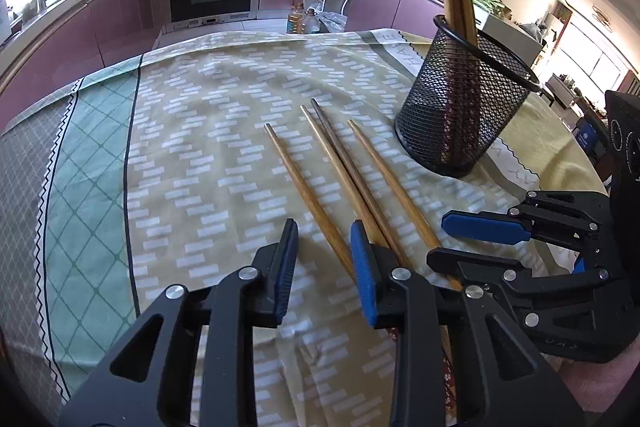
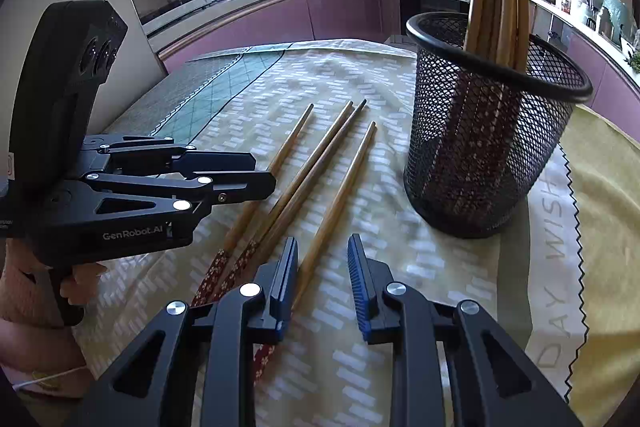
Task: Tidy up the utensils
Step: 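Return the right gripper to the pile and close on another pair, then lift the chopstick pair upright with the right gripper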
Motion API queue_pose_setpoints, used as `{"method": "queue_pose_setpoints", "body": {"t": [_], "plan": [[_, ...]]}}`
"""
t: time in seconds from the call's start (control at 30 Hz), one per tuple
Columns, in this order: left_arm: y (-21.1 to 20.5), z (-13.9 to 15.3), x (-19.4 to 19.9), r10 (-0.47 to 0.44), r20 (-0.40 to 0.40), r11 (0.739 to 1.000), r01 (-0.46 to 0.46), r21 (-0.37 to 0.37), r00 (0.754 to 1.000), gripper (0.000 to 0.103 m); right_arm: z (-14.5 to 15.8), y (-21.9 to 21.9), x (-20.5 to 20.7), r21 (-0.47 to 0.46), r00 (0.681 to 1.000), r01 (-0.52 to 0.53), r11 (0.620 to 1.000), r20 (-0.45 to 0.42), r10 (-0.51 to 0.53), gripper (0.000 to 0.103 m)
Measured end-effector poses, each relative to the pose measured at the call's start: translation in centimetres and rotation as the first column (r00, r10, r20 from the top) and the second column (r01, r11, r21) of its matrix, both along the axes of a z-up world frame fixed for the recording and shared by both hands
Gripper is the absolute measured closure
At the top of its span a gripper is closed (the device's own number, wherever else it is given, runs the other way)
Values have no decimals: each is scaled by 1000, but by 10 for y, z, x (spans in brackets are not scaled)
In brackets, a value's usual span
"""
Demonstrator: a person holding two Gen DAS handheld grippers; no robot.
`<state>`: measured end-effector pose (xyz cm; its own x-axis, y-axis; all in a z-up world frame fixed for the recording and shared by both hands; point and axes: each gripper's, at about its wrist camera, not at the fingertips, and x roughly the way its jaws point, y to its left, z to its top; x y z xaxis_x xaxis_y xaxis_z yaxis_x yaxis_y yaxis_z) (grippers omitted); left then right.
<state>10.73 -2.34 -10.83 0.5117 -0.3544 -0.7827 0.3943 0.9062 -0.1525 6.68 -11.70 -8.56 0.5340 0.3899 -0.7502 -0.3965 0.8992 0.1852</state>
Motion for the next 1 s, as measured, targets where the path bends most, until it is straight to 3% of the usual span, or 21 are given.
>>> {"method": "queue_pose_setpoints", "body": {"t": [0.2,0.33,0.43,0.77,1.0], "plan": [[-4,0,5,12,17,1000,-12,26,1000,85,-1,4,14,10,1000,13,1000,-2,-13,80],[1,0,3,37,10,999,-37,0,999,91,-2,-1,18,43,999,31,999,-18,-30,93],[5,0,-2,48,4,999,-48,-18,999,95,-3,-5,18,68,999,37,997,-29,-36,96],[16,9,-23,33,-5,995,-33,-96,999,95,8,-10,5,114,1000,15,993,-6,-14,97],[3,2,-26,-10,-22,998,9,-57,1000,95,2,-4,8,96,999,-12,995,-32,15,97]]}}
